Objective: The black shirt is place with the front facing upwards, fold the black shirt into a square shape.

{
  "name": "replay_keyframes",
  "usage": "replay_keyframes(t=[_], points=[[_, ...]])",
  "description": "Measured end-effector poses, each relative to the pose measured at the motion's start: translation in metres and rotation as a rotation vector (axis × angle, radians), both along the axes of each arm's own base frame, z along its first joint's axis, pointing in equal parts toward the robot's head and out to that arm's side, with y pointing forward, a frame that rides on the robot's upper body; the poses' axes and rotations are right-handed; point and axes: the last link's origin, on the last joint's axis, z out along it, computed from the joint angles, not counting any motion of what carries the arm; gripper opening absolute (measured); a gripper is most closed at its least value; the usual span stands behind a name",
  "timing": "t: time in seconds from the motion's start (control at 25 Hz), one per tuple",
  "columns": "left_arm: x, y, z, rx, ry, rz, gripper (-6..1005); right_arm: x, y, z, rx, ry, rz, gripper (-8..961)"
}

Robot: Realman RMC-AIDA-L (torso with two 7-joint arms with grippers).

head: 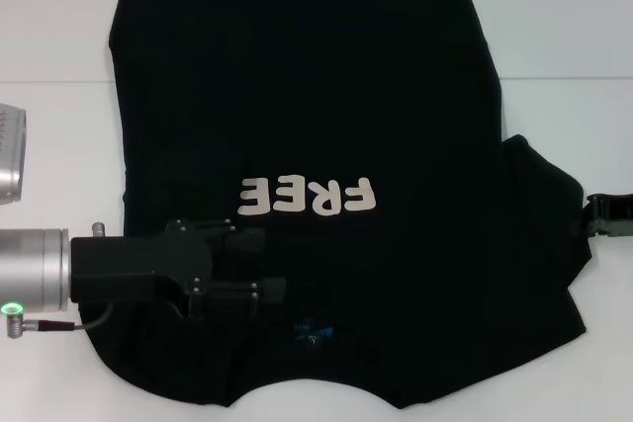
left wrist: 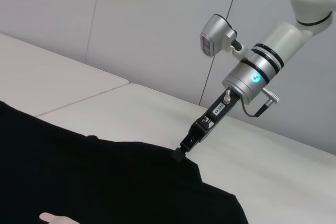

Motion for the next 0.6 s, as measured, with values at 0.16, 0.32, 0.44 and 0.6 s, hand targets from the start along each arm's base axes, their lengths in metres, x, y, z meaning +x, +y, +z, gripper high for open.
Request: replay_keyframes(t=[0.16, 0.32, 0.44, 0.6], points=[[0.0, 0.0, -0.001, -0.002, 0.002, 0.0, 774, 0.003, 0.0, 0.007, 0.016, 0.004, -0.007, 33], [0.0, 0.0, -0.001, -0.005, 0.002, 0.005, 774, 0.006, -0.001, 0.017, 0.04, 0.0, -0.007, 33], [0.0, 0.0, -0.001, -0.006, 0.001, 0.007, 773, 0.006, -0.001, 0.026, 0.052, 0.0, -0.006, 33], [0.0, 0.0, 0.0, -0.007, 0.001, 0.007, 773, 0.003, 0.0, 0.035, 0.056, -0.01, 0.008, 32]])
